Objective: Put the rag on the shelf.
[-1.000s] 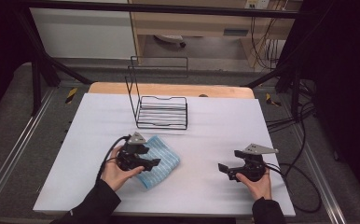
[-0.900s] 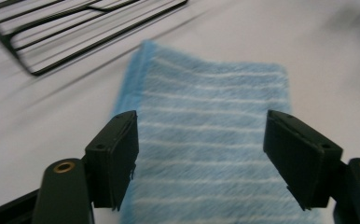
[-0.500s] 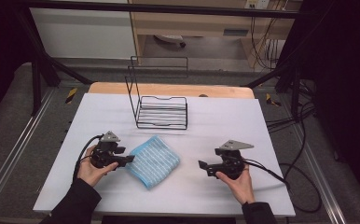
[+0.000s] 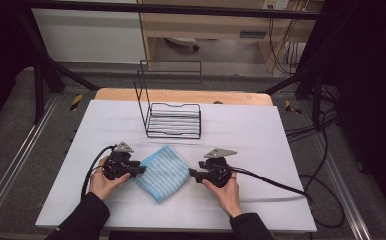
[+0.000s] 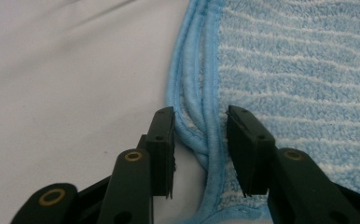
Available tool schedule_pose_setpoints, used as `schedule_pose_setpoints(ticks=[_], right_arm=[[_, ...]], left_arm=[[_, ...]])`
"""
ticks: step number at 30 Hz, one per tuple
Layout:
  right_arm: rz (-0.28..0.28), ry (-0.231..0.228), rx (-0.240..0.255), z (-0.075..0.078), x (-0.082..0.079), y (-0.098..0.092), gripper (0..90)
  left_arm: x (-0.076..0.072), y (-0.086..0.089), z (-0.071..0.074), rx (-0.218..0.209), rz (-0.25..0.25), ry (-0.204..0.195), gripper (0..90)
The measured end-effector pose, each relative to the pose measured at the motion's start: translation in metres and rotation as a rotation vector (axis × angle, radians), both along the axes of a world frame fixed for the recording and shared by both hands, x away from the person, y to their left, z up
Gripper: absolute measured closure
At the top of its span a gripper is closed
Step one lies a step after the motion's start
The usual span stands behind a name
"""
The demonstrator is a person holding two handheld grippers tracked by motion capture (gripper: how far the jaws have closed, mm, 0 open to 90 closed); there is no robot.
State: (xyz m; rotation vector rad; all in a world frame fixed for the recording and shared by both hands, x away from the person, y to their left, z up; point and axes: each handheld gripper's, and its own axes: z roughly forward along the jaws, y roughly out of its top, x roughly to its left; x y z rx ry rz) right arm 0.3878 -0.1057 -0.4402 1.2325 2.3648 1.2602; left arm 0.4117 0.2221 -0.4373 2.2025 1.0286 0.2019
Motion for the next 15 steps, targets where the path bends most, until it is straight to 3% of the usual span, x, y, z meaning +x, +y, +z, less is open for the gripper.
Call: schedule_pose_setpoints(ticks=[10, 15], right_arm=[[-0.021, 0.021, 0.010, -0.011, -0.002, 0.006, 66.3], [-0.016, 0.043, 0.029, -0.015, -0.002, 0.008, 80.9]], left_arm=[[-0.002, -0.002, 0.000, -0.010, 0.014, 0.035, 75.2], [-0.003, -0.001, 0.000, -0.013, 0.024, 0.045, 78.1]])
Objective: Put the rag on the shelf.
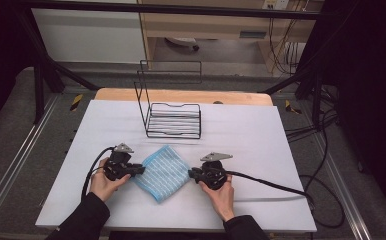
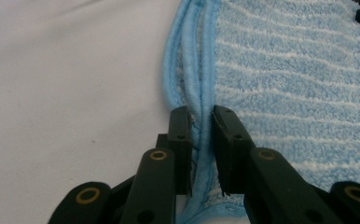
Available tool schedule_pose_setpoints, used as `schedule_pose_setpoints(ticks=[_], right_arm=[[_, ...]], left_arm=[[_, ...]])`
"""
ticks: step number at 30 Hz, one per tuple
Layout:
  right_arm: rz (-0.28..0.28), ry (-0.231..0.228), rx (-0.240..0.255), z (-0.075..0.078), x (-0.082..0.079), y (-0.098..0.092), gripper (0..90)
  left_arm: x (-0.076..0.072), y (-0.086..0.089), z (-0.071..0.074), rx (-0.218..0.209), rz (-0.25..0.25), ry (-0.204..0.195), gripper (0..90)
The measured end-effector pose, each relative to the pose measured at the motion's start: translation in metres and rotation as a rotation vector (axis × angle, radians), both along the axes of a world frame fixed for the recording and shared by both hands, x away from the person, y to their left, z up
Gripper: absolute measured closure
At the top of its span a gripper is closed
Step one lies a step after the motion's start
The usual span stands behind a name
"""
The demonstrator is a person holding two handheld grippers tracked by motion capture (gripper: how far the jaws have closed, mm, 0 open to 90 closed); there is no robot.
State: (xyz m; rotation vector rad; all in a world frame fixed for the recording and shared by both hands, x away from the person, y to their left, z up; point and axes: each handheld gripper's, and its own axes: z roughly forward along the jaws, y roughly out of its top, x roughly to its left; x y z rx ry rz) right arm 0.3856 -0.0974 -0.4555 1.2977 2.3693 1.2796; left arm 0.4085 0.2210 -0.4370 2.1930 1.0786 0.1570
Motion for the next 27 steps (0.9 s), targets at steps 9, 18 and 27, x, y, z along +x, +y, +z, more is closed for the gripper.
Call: schedule_pose_setpoints(ticks=[9, 18, 27], right_arm=[[0.026, 0.005, 0.012, 0.017, 0.002, -0.008, 86.3], [0.017, -0.018, -0.028, 0.025, 0.010, -0.015, 86.7], [0.008, -0.039, -0.101, 0.018, 0.021, -0.015, 85.1]], left_arm=[[-0.014, 0.001, 0.006, -0.006, -0.006, -0.015, 87.7], [-0.019, -0.013, 0.008, -0.012, -0.017, -0.061, 86.9], [-0.003, -0.011, 0.007, -0.007, 0.029, -0.114, 65.0]])
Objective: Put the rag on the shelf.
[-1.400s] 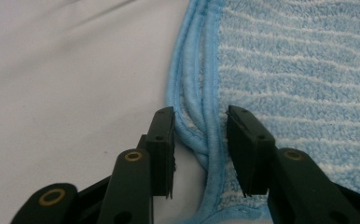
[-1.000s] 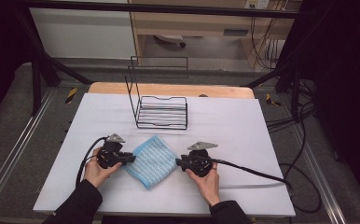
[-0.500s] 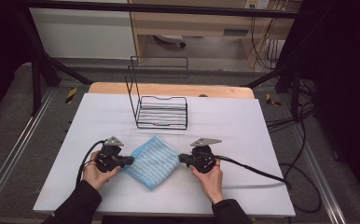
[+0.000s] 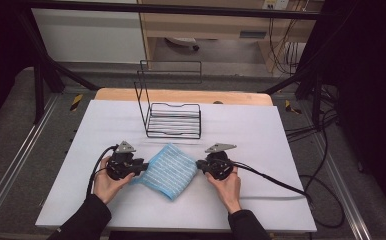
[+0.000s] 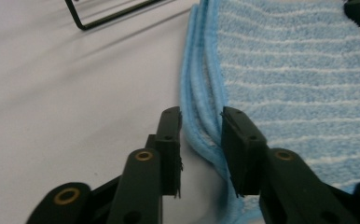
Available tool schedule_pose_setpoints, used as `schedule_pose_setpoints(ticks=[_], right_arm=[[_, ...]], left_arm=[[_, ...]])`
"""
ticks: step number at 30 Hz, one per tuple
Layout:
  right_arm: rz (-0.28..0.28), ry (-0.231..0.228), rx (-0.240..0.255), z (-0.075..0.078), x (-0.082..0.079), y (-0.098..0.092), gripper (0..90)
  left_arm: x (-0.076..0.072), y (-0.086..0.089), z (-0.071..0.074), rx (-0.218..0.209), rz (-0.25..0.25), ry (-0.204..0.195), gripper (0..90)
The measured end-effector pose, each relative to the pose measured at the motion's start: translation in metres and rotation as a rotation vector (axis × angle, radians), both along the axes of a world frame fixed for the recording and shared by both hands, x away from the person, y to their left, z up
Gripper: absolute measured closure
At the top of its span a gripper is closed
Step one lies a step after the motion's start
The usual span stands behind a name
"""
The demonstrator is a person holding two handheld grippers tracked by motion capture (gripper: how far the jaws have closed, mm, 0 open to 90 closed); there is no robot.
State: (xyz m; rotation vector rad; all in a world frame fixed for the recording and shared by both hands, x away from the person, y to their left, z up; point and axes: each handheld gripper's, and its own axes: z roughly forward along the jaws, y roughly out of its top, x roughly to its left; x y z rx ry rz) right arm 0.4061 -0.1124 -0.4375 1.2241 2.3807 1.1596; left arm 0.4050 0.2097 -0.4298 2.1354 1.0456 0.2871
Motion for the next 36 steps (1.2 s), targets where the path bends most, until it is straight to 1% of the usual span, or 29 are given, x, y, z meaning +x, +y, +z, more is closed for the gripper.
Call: schedule_pose_setpoints(ticks=[2, 3, 5, 7, 9, 10, 11, 14, 17, 19, 21, 23, 25, 27, 29, 32, 34, 35, 36], right_arm=[[-0.003, -0.002, -0.002, -0.001, 0.000, 0.000, 84.5], [-0.006, -0.003, -0.005, -0.002, 0.001, 0.000, 84.2], [-0.007, -0.005, -0.010, -0.003, 0.002, 0.001, 84.0], [-0.012, -0.004, -0.012, -0.005, 0.003, 0.001, 84.2], [-0.016, 0.000, -0.014, -0.006, 0.004, 0.002, 84.7], [-0.016, -0.001, -0.012, -0.007, 0.006, 0.002, 85.1], [-0.016, -0.001, -0.012, -0.007, 0.006, 0.002, 85.1], [-0.018, -0.001, -0.008, -0.008, 0.008, 0.003, 85.6], [-0.016, -0.006, -0.003, -0.008, 0.009, 0.003, 86.0], [-0.014, -0.010, -0.004, -0.008, 0.009, 0.002, 86.2], [-0.011, -0.018, -0.006, -0.007, 0.010, 0.002, 86.2], [-0.010, -0.023, -0.004, -0.006, 0.013, 0.001, 86.3], [0.001, -0.027, 0.014, -0.003, 0.019, 0.000, 86.3], [0.007, -0.026, 0.017, -0.003, 0.021, 0.000, 86.3], [0.024, -0.024, 0.035, -0.002, 0.028, 0.002, 86.4], [0.037, -0.031, 0.037, -0.002, 0.032, 0.004, 86.4], [0.049, -0.048, 0.032, -0.003, 0.037, 0.006, 86.4], [0.050, -0.048, 0.032, -0.004, 0.039, 0.008, 86.4], [0.057, -0.062, 0.035, -0.005, 0.043, 0.010, 86.4]], left_arm=[[0.002, 0.000, -0.004, 0.005, -0.005, 0.016, 64.1], [0.003, -0.001, -0.005, 0.000, -0.005, 0.024, 64.1], [0.004, -0.002, -0.007, -0.010, -0.016, 0.034, 64.4], [0.004, -0.004, -0.009, -0.009, -0.029, 0.039, 65.6], [0.003, -0.006, -0.011, -0.011, -0.036, 0.037, 70.1], [0.003, -0.006, -0.012, -0.013, -0.039, 0.040, 73.9], [0.003, -0.007, -0.012, -0.015, -0.044, 0.046, 73.9], [0.003, -0.009, -0.013, -0.009, -0.052, 0.049, 80.2], [0.000, -0.011, -0.011, 0.014, -0.054, 0.045, 84.9], [-0.003, -0.011, -0.010, 0.010, -0.053, 0.056, 85.2], [-0.006, -0.011, -0.009, 0.010, -0.062, 0.066, 85.5], [-0.011, -0.011, -0.008, -0.005, -0.070, 0.079, 85.7], [-0.019, -0.011, -0.008, -0.008, -0.069, 0.081, 85.8], [-0.025, -0.010, -0.009, -0.020, -0.064, 0.092, 85.8], [-0.030, -0.010, -0.009, -0.030, -0.057, 0.095, 85.7], [-0.036, -0.013, -0.009, -0.027, -0.048, 0.086, 85.7], [-0.040, -0.015, -0.009, -0.023, -0.039, 0.075, 85.6], [-0.041, -0.016, -0.009, -0.026, -0.039, 0.071, 85.6], [-0.043, -0.017, -0.008, -0.023, -0.034, 0.067, 85.5]])
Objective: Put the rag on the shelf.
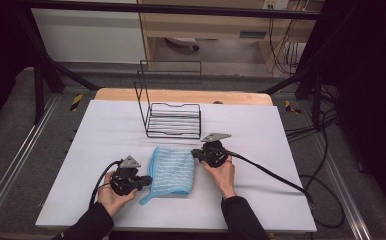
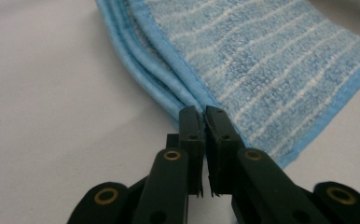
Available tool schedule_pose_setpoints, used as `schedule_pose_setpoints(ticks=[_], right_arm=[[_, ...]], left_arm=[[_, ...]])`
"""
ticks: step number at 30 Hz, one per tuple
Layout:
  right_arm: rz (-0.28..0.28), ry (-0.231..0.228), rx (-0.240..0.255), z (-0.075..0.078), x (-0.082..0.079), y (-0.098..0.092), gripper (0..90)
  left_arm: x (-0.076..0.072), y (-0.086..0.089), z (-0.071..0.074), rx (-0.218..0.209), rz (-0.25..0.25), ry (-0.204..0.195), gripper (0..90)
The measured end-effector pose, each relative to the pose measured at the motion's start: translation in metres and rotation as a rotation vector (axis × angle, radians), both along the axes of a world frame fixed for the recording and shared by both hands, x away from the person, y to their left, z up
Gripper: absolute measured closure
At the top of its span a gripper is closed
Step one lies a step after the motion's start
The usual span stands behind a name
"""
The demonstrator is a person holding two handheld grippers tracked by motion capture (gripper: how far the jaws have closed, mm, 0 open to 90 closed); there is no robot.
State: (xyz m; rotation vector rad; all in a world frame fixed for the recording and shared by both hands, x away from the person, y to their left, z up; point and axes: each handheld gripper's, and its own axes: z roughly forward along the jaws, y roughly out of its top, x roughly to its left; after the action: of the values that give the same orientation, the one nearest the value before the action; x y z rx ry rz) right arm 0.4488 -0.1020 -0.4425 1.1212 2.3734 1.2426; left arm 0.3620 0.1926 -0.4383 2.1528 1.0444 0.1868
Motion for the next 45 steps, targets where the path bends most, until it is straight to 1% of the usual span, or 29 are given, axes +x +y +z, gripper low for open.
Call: schedule_pose_setpoints(ticks=[4, 5, 7, 9, 10, 11, 12, 13, 14, 15, 16, 17, 18, 19, 20, 21, 24, 25, 27, 28, 29, 32, 34, 37, 38, 39, 41, 43, 45], right_arm=[[0.007, -0.011, 0.003, -0.003, 0.005, 0.003, 86.3], [0.005, -0.003, 0.002, -0.006, 0.007, 0.004, 85.8], [0.001, -0.008, -0.004, -0.009, 0.008, 0.004, 83.7], [-0.004, -0.016, -0.005, -0.008, 0.007, 0.004, 80.4], [-0.004, -0.016, -0.005, -0.008, 0.007, 0.004, 80.4], [-0.009, -0.031, 0.001, -0.003, 0.004, 0.002, 73.2], [-0.009, -0.031, 0.001, -0.003, 0.004, 0.002, 73.2], [-0.005, -0.035, 0.009, 0.001, 0.003, 0.001, 69.2], [-0.002, -0.040, 0.025, 0.009, 0.000, -0.002, 62.0], [-0.002, -0.040, 0.025, 0.009, 0.000, -0.002, 62.0], [0.010, -0.041, 0.032, 0.016, -0.004, -0.005, 51.4], [0.019, -0.038, 0.031, 0.018, -0.006, -0.007, 47.3], [0.019, -0.038, 0.031, 0.018, -0.006, -0.007, 47.3], [0.033, -0.038, 0.022, 0.022, -0.011, -0.010, 38.6], [0.033, -0.038, 0.022, 0.022, -0.011, -0.010, 38.6], [0.042, -0.035, 0.018, 0.024, -0.014, -0.011, 34.9], [0.049, -0.033, 0.050, 0.024, -0.021, -0.020, 27.3], [0.044, -0.022, 0.062, 0.024, -0.024, -0.028, 21.0], [0.036, -0.018, 0.062, 0.024, -0.027, -0.035, 17.6], [0.036, -0.018, 0.062, 0.024, -0.027, -0.035, 17.6], [0.030, -0.016, 0.060, 0.024, -0.029, -0.038, 14.8], [0.024, 0.001, 0.062, 0.024, -0.035, -0.048, 10.0], [0.019, 0.000, 0.072, 0.024, -0.039, -0.054, 8.1], [0.011, 0.003, 0.079, 0.022, -0.045, -0.061, 5.3], [0.001, 0.006, 0.082, 0.020, -0.049, -0.064, 4.5], [0.001, 0.006, 0.082, 0.020, -0.049, -0.064, 4.5], [-0.006, 0.009, 0.088, 0.017, -0.053, -0.068, 4.5], [-0.012, 0.010, 0.089, 0.014, -0.055, -0.071, 4.7], [-0.018, 0.019, 0.092, 0.011, -0.057, -0.073, 5.1]], left_arm=[[-0.003, -0.002, -0.001, 0.008, 0.000, -0.016, 85.2], [-0.003, -0.002, -0.001, 0.009, 0.001, -0.018, 84.7], [-0.003, -0.002, -0.001, 0.011, -0.003, -0.024, 83.6], [-0.002, -0.001, -0.001, 0.013, -0.007, -0.030, 81.0], [-0.002, 0.000, 0.001, 0.014, -0.004, -0.031, 81.0], [-0.002, 0.002, 0.002, 0.016, -0.006, -0.039, 77.1], [-0.002, 0.003, 0.004, 0.019, -0.005, -0.048, 77.1], [-0.002, 0.005, 0.006, 0.021, -0.004, -0.057, 74.2], [-0.001, 0.006, 0.008, 0.020, -0.002, -0.062, 66.8], [0.000, 0.008, 0.010, 0.022, 0.001, -0.071, 66.8], [0.001, 0.010, 0.011, 0.018, 0.007, -0.079, 57.6], [0.003, 0.012, 0.013, 0.015, 0.010, -0.079, 53.1], [0.006, 0.014, 0.014, 0.013, 0.011, -0.082, 53.1], [0.008, 0.015, 0.016, 0.011, 0.014, -0.083, 45.7], [0.010, 0.017, 0.017, 0.006, 0.019, -0.084, 45.7], [0.012, 0.018, 0.018, 0.001, 0.021, -0.085, 41.5], [0.016, 0.020, 0.022, 0.003, 0.021, -0.097, 34.4], [0.018, 0.020, 0.023, 0.001, 0.020, -0.101, 30.2], [0.022, 0.021, 0.025, 0.004, 0.012, -0.095, 25.1], [0.024, 0.020, 0.025, -0.002, 0.013, -0.093, 25.1], [0.026, 0.020, 0.026, 0.000, 0.005, -0.092, 22.3], [0.032, 0.019, 0.028, -0.005, 0.007, -0.098, 15.6], [0.037, 0.017, 0.029, -0.011, 0.017, -0.099, 12.5], [0.044, 0.014, 0.032, -0.009, 0.023, -0.109, 10.3], [0.045, 0.013, 0.033, -0.013, 0.025, -0.117, 10.2], [0.047, 0.011, 0.033, -0.017, 0.023, -0.123, 10.2], [0.053, 0.008, 0.035, -0.003, 0.020, -0.123, 9.9], [0.059, 0.005, 0.036, 0.006, 0.027, -0.125, 10.2], [0.066, 0.001, 0.035, 0.002, 0.054, -0.128, 12.5]])
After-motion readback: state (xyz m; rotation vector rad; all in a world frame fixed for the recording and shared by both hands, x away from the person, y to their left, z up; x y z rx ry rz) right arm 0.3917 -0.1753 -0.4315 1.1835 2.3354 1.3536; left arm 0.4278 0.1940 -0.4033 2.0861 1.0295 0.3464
